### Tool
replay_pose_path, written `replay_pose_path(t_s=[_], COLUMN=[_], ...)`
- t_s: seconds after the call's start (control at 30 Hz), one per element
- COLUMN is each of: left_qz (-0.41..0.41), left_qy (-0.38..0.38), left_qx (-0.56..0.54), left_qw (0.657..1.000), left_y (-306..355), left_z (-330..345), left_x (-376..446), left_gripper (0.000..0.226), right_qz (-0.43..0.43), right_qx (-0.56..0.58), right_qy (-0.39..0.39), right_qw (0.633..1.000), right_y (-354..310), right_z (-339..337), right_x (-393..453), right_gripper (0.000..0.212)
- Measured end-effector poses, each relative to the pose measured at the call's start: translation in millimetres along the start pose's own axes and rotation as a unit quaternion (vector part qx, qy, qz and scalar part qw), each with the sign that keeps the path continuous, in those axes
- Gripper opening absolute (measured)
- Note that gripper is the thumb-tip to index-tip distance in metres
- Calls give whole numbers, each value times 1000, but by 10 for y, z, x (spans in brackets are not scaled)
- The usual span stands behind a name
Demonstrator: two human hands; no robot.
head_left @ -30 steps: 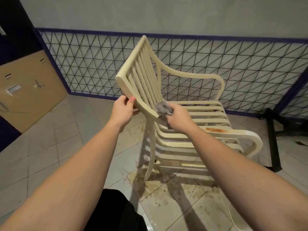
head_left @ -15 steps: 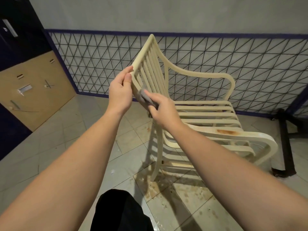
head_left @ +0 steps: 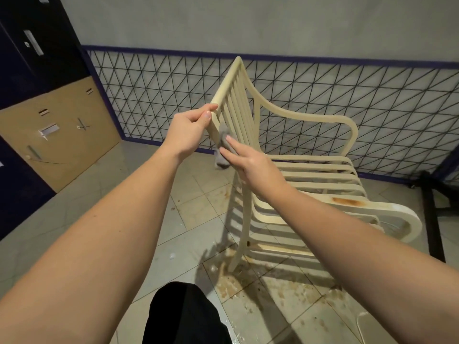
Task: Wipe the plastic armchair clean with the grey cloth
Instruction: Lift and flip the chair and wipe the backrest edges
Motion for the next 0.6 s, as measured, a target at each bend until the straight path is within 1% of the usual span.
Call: replay_pose_path(t_s=[0.03, 0.1, 0.17, 0.2, 0.23, 0.27, 0.33, 0.37, 0.4, 0.43, 0.53, 0.6], left_qz=[2, 4, 1, -1, -3, -6, -11, -12, -13, -13, -15, -15], left_qy=[1, 4, 10, 13, 15, 18, 19, 19, 20, 22, 27, 30], left_qx=[1, 3, 6, 7, 6, 5, 3, 2, 2, 3, 2, 1], left_qw=[1000, 1000, 1000, 1000, 1000, 1000, 1000, 1000, 1000, 1000, 1000, 999], left_y=[10, 20, 10, 4, 2, 5, 0, -8, -7, -2, 14, 18], left_z=[3, 14, 23, 27, 33, 37, 45, 49, 51, 53, 54, 56], left_x=[-3, -12, -14, -13, -18, -25, -33, -34, -35, -34, -38, -53], left_gripper=[31, 32, 33, 33, 33, 33, 33, 33, 33, 33, 32, 33], right_qz=[13, 39, 53, 51, 47, 40, 31, 30, 29, 29, 62, 90], right_qx=[-26, -82, -126, -134, -132, -117, -85, -68, -48, -31, -34, -68], right_qy=[-28, -88, -155, -166, -152, -109, 3, 43, 57, 33, -112, -142], right_qw=[999, 992, 978, 976, 978, 986, 996, 996, 997, 999, 991, 983], right_y=[57, 219, 362, 397, 400, 389, 313, 249, 169, 87, 29, 162], right_z=[26, 18, -62, -126, -208, -297, -463, -501, -501, -453, -128, -9], right_x=[-135, -426, -596, -615, -606, -559, -380, -267, -155, -57, -115, -403], right_gripper=[67, 66, 54, 45, 35, 30, 32, 34, 38, 43, 55, 56])
Point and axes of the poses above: each hand's wrist, its own x-axis towards the middle knuckle, its own z-axis out of the palm, y = z × x, the point moved 4 cm from there along x, towards the middle knuckle, and after that the axes turned 11 degrees about y, right-handed, at the moved point
